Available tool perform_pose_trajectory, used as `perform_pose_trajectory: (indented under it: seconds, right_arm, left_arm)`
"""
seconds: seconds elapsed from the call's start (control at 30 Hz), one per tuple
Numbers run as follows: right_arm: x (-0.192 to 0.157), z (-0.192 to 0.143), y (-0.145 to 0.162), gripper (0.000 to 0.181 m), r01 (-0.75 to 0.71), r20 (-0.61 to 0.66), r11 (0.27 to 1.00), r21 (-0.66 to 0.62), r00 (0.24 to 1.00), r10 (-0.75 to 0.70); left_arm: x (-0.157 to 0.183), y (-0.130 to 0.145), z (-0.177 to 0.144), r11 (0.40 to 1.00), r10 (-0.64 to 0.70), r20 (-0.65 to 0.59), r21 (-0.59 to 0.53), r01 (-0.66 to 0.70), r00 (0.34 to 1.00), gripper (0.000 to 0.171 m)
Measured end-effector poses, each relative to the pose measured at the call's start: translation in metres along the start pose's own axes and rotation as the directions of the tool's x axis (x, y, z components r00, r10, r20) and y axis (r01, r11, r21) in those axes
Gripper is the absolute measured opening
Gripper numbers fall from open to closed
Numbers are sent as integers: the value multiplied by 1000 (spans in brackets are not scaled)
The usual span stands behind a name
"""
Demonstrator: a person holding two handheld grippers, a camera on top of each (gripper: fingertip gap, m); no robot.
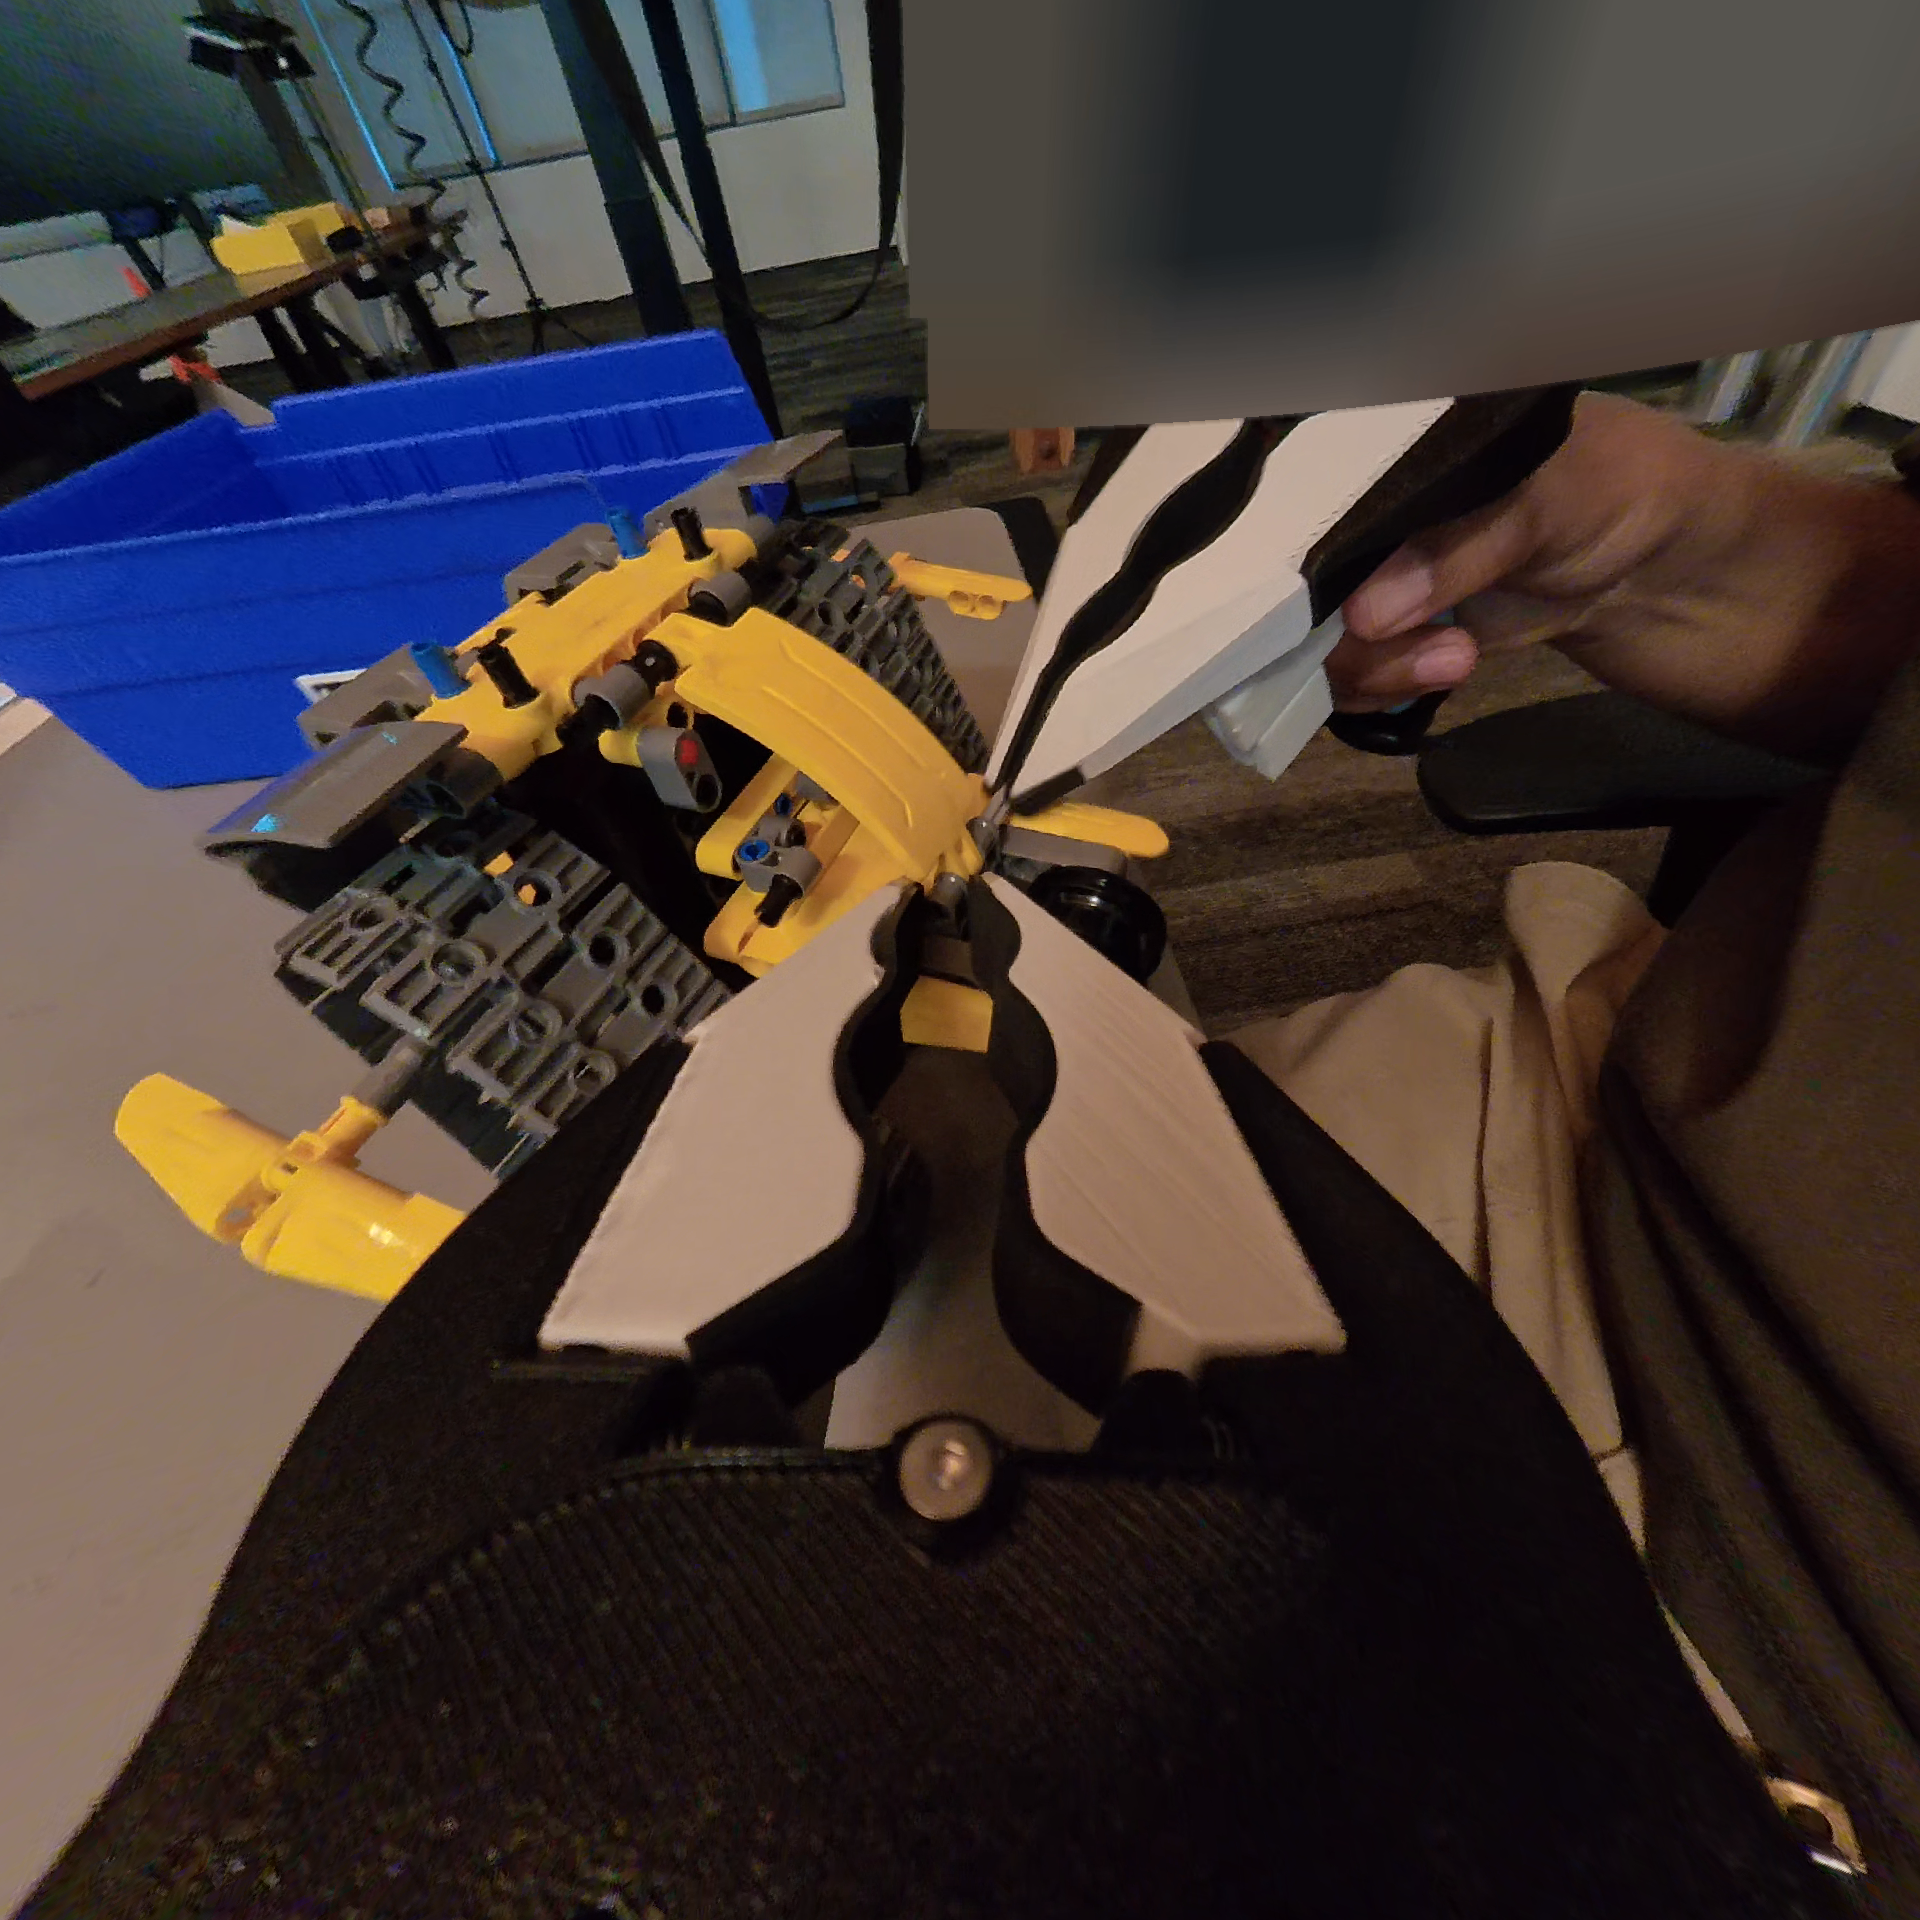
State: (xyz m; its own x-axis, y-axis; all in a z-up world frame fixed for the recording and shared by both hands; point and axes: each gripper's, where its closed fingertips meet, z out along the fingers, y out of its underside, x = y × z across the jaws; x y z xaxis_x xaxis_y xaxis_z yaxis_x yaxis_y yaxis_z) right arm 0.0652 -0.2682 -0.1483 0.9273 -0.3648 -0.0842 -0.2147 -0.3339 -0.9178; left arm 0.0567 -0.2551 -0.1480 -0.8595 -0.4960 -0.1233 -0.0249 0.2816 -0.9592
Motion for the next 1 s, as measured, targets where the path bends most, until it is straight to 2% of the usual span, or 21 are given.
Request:
perform_pose_trajectory:
  seconds: [0.03,0.23,0.33,0.47,0.53,0.63,0.8,1.0]
  right_arm:
    - [-3,3,1,1,-10,17,1000,-5,1000,10]
    - [3,5,2,1,81,-60,995,-64,995,-85]
    - [3,4,-2,0,71,-46,997,-43,996,-73]
    - [15,-15,-7,4,55,-69,998,16,996,-53]
    - [11,-18,-7,6,8,-23,999,39,1000,-7]
    - [4,-13,-3,5,4,10,999,37,1000,-4]
    - [0,1,0,4,44,4,999,19,999,-44]
    - [4,2,1,0,80,-38,997,-16,996,-81]
  left_arm:
    - [5,1,2,1000,12,-18,-11,-12,1000,2]
    - [1,4,5,998,48,7,-30,-48,999,2]
    - [-2,3,3,998,55,25,-31,-54,998,4]
    - [0,5,2,997,66,37,-36,-65,997,4]
    - [-1,4,3,997,67,39,-34,-66,997,4]
    - [-1,3,4,998,62,40,-30,-61,997,4]
    - [-1,3,5,997,67,47,-31,-66,997,4]
    - [-1,3,5,997,74,52,-32,-72,996,4]
